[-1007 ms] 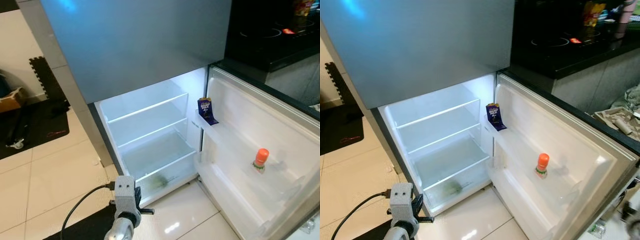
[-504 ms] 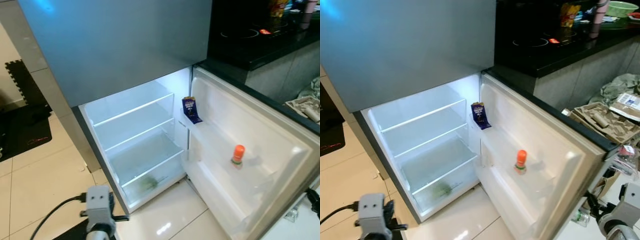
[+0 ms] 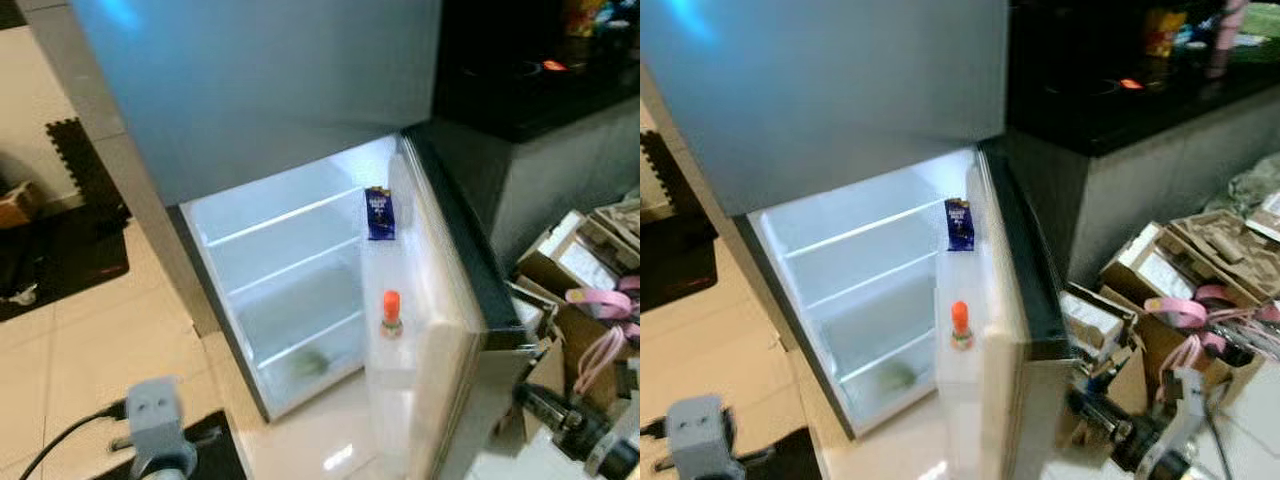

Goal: Restocking fridge

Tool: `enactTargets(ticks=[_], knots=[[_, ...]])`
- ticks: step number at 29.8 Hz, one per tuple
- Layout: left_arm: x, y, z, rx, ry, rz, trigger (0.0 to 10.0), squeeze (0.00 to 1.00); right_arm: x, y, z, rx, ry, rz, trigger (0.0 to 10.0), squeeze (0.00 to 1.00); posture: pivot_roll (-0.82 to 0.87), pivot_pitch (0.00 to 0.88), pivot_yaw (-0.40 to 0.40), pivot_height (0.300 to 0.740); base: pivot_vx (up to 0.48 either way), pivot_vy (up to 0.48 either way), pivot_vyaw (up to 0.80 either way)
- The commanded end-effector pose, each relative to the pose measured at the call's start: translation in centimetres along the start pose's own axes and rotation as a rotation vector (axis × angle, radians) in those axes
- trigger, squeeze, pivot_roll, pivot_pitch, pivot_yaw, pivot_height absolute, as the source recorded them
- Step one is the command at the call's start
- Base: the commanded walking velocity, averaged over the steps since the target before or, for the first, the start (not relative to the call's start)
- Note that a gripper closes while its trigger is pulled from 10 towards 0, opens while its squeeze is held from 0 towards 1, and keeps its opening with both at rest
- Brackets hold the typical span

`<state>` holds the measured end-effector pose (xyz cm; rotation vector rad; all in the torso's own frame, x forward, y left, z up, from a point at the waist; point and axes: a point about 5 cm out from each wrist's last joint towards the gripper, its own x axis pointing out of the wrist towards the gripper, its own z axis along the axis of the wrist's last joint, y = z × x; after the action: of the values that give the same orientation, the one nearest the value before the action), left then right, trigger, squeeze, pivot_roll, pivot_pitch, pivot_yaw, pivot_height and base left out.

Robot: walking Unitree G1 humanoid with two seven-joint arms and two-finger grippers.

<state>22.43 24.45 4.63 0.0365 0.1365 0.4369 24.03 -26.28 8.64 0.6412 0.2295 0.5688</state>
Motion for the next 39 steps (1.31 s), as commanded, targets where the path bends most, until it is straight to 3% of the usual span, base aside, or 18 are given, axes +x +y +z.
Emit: enactTargets(ticks=[1,3,5,8,10,11,15,16,23,25,28,31,32,33,34,35,37,39], knots=[[-0.1,0.9,-0.3,0.025,0.003,0.036,10.0,0.0,-0.1,-0.4,-0.7,-0.024,0.028,-0.043,10.0,0.0,-0.05,0.122,0.088,0.74,0.0,0.0,0.0],[0.0,0.9,-0.2,0.021,0.003,0.044,10.0,0.0,0.0,-1.3,-0.9,-0.068,0.038,-0.119,10.0,0.0,-0.05,0.122,0.088,0.74,0.0,0.0,0.0],[0.0,0.9,-0.1,0.019,0.001,0.049,10.0,0.0,-0.4,-3.6,-1.2,-0.147,0.069,-0.351,10.0,0.0,-0.05,0.12,0.087,0.74,0.0,0.0,0.0],[-0.1,0.8,0.0,0.019,-0.006,0.049,10.0,0.0,-1.5,-5.9,-1.0,-0.231,0.101,-0.632,10.0,0.0,-0.05,0.12,0.087,0.74,0.0,0.0,0.0],[-0.1,0.8,0.1,0.023,-0.012,0.045,10.0,0.0,-1.9,-6.3,-1.1,-0.251,0.129,-0.698,10.0,0.0,-0.05,0.122,0.088,0.74,0.0,0.0,0.0],[-0.2,0.6,0.2,0.033,-0.023,0.039,10.0,0.0,-2.5,-6.7,-1.3,-0.319,0.197,-0.783,10.0,0.0,-0.05,0.123,0.088,0.74,0.0,0.0,0.0],[-0.3,0.6,0.2,0.022,-0.021,0.045,10.0,0.0,-2.9,-7.0,-1.2,-0.354,0.203,-0.858,10.0,0.0,-0.05,0.126,0.09,0.74,0.0,0.0,0.0],[-0.4,0.5,0.3,0.017,-0.026,0.052,10.0,0.0,-3.0,-7.1,-1.1,-0.339,0.161,-0.899,10.0,0.0,-0.05,0.128,0.091,0.74,0.0,0.0,0.0],[-1.1,0.9,0.8,0.046,-0.068,0.108,10.0,0.0,-2.9,-7.7,-2.0,-0.369,0.159,-0.949,10.0,0.0,-0.04,0.131,0.092,0.74,0.0,0.0,0.0],[-1.3,0.1,2.0,0.078,-0.151,0.038,10.0,0.0,-3.1,-7.8,-2.5,-0.373,0.179,-0.964,10.0,0.0,-0.04,0.133,0.09,0.74,0.0,0.0,0.0],[-1.8,-1.5,4.4,0.048,-0.279,-0.08,10.0,0.0,-3.2,-7.8,-2.9,-0.371,0.191,-0.972,10.0,0.0,-0.04,0.135,0.09,0.74,0.0,0.0,0.0],[-1.9,-1.9,6.0,0.04,-0.345,-0.096,10.0,0.0,-3.2,-7.8,-3.0,-0.371,0.192,-0.972,10.0,0.0,-0.04,0.136,0.091,0.74,0.0,0.0,0.0],[-1.7,-1.9,7.1,0.034,-0.382,-0.085,10.0,0.0,-2.5,-7.4,-2.9,-0.377,0.176,-0.913,10.0,0.0,-0.04,0.136,0.092,0.74,0.0,0.0,0.0],[-1.3,-1.8,8.7,0.024,-0.438,-0.069,10.0,0.0,-0.8,-6.1,-2.7,-0.374,0.121,-0.749,10.0,0.0,-0.04,0.136,0.092,0.74,0.0,0.0,0.0],[-1.3,-1.8,8.7,0.024,-0.438,-0.069,10.0,0.0,-0.8,-6.1,-2.7,-0.374,0.121,-0.749,10.0,0.0,-0.04,0.136,0.092,0.74,0.0,0.0,0.0],[-1.2,-1.9,9.3,0.021,-0.458,-0.067,10.0,0.0,0.0,-5.4,-2.6,-0.369,0.09,-0.666,10.0,0.0,-0.04,0.136,0.092,0.74,0.0,0.0,0.0],[-1.2,-1.9,9.3,0.021,-0.458,-0.067,10.0,0.0,0.0,-5.4,-2.6,-0.369,0.09,-0.666,10.0,0.0,-0.04,0.136,0.092,0.74,0.0,0.0,0.0],[-0.4,-2.8,12.6,-0.026,-0.564,-0.102,10.0,0.0,1.6,-3.8,-2.6,-0.423,0.098,-0.515,10.0,0.0,-0.05,0.138,0.088,0.74,0.0,0.0,0.0]])
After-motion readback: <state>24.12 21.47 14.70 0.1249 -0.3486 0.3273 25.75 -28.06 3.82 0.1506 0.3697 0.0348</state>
